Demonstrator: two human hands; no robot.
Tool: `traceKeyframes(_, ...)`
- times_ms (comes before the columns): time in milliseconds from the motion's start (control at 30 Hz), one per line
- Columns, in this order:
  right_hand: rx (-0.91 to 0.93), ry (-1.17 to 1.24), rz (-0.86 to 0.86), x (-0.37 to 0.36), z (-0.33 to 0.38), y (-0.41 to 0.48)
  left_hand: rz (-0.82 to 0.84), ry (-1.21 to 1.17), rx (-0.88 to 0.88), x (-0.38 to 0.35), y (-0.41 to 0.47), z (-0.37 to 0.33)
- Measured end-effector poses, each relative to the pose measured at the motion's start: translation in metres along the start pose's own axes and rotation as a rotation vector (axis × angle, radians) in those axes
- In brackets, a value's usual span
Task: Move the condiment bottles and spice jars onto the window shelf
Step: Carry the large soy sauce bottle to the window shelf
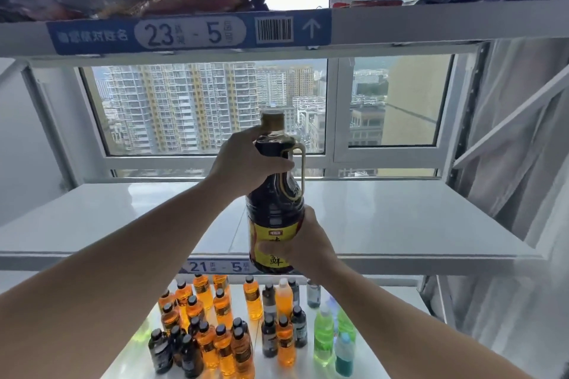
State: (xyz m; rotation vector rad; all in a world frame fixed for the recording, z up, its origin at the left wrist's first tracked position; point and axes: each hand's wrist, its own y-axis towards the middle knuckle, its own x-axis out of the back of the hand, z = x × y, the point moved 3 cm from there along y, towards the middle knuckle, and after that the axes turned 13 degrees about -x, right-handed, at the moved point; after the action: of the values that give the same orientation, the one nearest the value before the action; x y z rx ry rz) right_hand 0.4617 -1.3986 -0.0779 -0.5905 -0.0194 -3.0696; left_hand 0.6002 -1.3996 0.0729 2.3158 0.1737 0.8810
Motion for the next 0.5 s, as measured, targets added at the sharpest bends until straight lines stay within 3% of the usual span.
traceKeyframes(500, -0.087, -0.019, -0.003, -0.056, -0.008, 0.110, 0.036, -0.033, -0.009, -0.017, 0.067, 0.117)
